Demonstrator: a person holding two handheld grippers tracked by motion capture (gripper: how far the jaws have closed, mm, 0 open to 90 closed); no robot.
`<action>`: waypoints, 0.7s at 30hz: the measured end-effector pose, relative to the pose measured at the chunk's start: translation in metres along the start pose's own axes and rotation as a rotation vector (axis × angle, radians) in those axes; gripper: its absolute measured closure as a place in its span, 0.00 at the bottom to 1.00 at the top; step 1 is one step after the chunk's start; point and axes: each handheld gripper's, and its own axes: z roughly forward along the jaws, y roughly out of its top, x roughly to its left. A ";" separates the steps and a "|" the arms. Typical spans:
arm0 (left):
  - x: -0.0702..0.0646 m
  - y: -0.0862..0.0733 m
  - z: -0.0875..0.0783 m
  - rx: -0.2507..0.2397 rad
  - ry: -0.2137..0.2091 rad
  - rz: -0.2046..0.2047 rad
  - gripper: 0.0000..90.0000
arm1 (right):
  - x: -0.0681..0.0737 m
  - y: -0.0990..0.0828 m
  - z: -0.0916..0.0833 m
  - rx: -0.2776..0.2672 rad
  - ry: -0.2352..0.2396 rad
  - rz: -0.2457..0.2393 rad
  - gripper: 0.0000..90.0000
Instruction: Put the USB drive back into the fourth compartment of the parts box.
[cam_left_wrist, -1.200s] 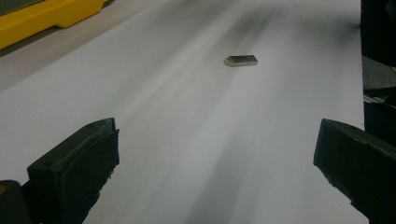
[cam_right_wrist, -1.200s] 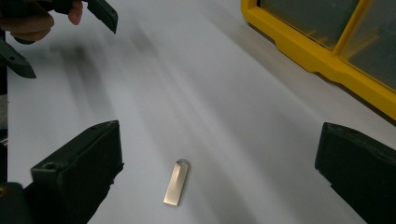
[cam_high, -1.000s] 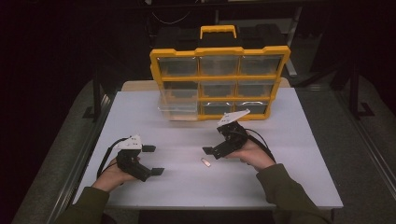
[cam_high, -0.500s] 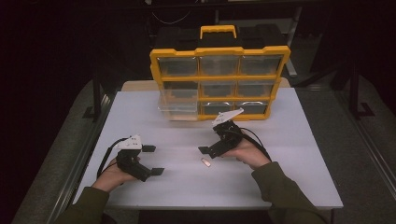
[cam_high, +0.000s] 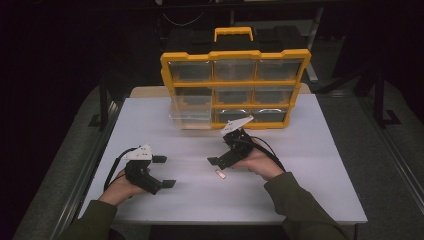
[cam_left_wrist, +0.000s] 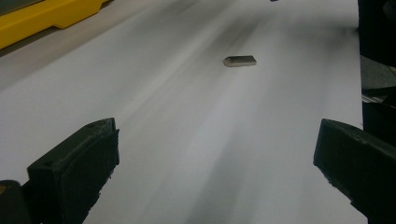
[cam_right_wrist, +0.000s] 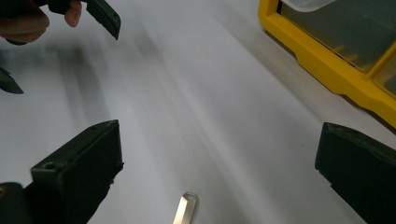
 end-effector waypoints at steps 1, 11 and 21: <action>0.000 0.000 0.000 0.000 0.001 0.001 0.00 | 0.000 0.000 0.000 0.000 0.000 0.000 0.00; 0.000 0.000 -0.001 -0.004 0.006 0.004 0.00 | 0.003 -0.003 0.007 0.029 0.005 -0.011 0.00; -0.001 -0.001 0.000 -0.002 0.009 0.008 0.00 | 0.006 -0.008 0.006 0.043 0.004 -0.026 0.00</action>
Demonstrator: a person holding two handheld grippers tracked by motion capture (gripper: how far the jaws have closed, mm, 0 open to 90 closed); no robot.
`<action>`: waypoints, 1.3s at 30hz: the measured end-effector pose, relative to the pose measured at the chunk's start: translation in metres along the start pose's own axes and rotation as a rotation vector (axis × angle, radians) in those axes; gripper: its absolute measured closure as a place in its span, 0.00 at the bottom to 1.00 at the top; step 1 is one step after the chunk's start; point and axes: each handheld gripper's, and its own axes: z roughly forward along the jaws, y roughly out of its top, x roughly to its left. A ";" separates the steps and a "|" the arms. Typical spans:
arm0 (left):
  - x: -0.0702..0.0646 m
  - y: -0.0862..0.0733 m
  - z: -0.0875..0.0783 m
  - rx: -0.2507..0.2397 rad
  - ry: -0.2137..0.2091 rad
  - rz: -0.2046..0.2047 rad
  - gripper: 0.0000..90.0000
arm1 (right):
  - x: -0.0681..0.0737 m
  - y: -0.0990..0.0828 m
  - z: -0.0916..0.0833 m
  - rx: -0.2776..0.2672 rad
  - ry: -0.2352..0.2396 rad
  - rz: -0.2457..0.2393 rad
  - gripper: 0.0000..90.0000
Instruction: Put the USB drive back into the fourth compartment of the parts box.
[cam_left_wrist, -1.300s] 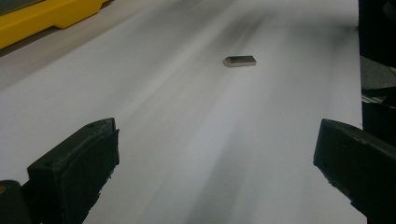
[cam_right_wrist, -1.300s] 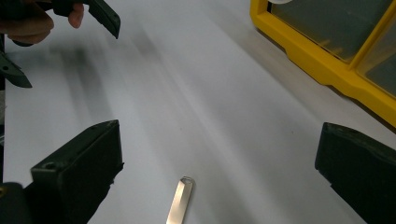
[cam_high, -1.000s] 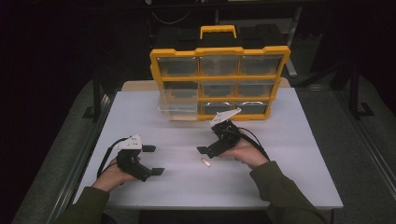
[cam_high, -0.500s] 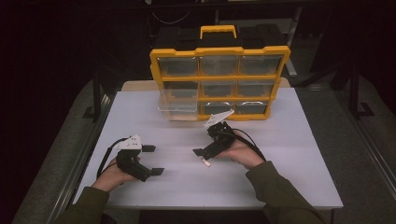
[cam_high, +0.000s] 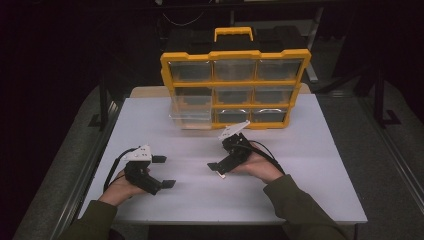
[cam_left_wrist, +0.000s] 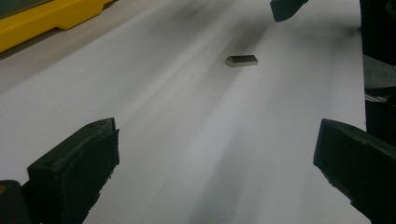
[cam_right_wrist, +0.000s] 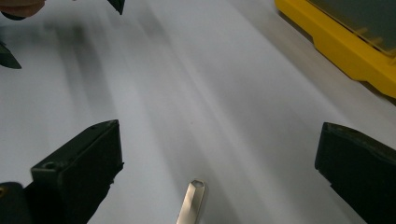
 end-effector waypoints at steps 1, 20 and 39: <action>0.000 0.000 0.000 -0.001 0.001 0.000 0.00 | 0.000 0.000 0.000 0.000 0.000 0.002 0.00; -0.001 -0.001 0.000 -0.004 0.002 0.001 0.00 | 0.003 -0.010 0.003 0.036 0.001 -0.012 0.00; -0.001 -0.002 -0.001 -0.001 0.003 0.001 0.00 | 0.008 -0.019 0.010 0.094 0.013 -0.029 0.01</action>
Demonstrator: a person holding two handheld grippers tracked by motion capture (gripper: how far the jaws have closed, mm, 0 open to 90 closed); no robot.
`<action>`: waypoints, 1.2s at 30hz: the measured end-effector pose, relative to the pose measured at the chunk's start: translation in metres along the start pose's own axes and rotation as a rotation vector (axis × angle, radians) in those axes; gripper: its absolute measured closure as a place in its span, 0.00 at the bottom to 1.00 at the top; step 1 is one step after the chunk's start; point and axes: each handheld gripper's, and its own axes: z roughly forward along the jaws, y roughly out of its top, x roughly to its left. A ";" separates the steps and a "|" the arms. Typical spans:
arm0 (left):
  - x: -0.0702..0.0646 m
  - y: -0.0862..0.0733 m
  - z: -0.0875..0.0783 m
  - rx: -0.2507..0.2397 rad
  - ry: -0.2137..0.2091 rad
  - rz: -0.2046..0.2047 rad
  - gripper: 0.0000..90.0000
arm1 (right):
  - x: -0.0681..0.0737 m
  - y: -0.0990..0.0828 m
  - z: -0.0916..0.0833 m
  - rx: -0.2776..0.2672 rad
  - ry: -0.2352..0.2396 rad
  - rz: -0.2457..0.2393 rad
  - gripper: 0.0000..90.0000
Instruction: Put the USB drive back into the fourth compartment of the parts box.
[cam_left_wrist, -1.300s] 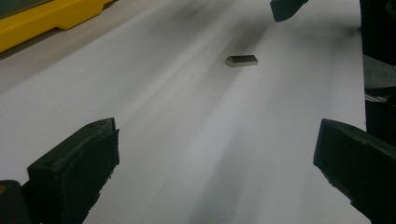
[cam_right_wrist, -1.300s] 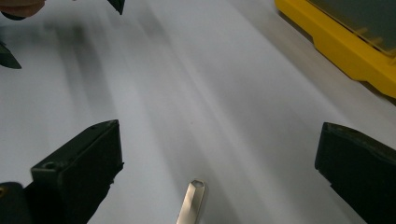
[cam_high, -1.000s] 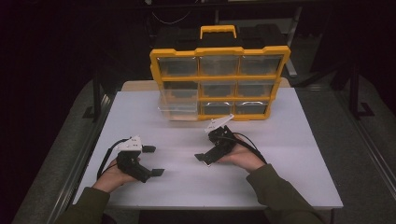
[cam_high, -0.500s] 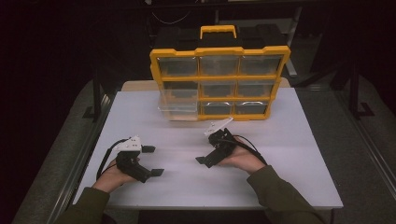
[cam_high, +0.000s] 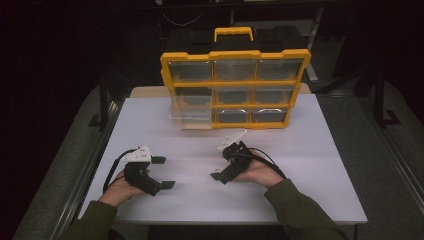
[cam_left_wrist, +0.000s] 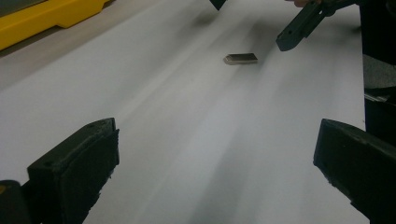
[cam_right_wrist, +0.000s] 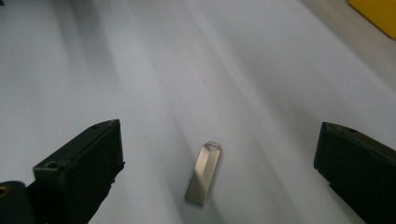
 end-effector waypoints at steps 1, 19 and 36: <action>0.000 0.000 0.000 0.000 0.000 0.000 0.00 | 0.000 0.000 0.000 0.000 0.000 0.000 0.01; 0.000 0.000 0.000 0.000 -0.001 -0.001 0.00 | 0.002 -0.005 0.008 0.055 0.012 -0.030 0.12; 0.000 0.000 0.000 -0.001 -0.002 -0.011 0.00 | 0.003 -0.005 0.009 0.073 0.013 -0.034 0.48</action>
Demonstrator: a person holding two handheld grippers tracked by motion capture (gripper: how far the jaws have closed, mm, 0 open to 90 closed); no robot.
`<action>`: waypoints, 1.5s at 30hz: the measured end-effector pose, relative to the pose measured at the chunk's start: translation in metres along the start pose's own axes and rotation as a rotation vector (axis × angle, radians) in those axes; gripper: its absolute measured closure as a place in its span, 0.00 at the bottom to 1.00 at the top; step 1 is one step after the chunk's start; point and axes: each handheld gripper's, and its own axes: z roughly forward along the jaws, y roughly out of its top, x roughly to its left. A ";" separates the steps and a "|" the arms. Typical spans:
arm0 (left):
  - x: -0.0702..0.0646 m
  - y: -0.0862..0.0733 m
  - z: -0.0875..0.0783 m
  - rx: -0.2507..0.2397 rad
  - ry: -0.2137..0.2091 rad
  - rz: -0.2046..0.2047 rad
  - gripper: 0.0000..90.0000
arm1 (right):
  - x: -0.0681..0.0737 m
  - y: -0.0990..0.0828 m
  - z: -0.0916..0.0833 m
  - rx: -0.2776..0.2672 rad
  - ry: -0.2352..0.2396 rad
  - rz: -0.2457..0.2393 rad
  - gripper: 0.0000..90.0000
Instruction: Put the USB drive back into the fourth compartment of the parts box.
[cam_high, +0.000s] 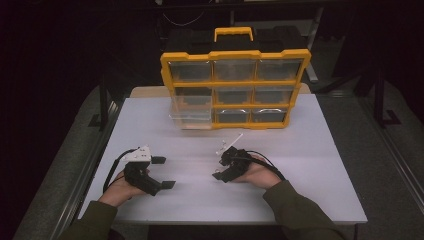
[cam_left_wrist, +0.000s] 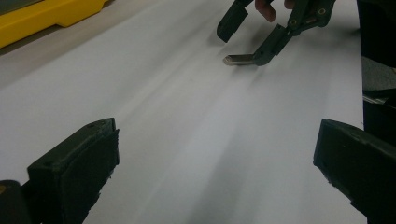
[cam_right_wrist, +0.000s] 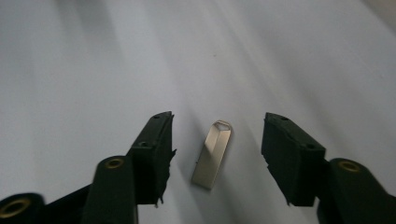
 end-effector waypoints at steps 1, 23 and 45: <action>0.000 0.000 0.000 0.000 0.000 -0.001 0.00 | 0.000 0.000 0.000 0.000 0.000 0.000 0.48; 0.000 0.000 0.000 -0.006 0.002 -0.010 0.00 | 0.000 -0.001 0.003 0.053 0.005 -0.015 0.79; -0.001 0.001 0.001 0.000 0.002 -0.008 0.00 | 0.003 0.001 0.004 0.074 -0.023 -0.044 0.87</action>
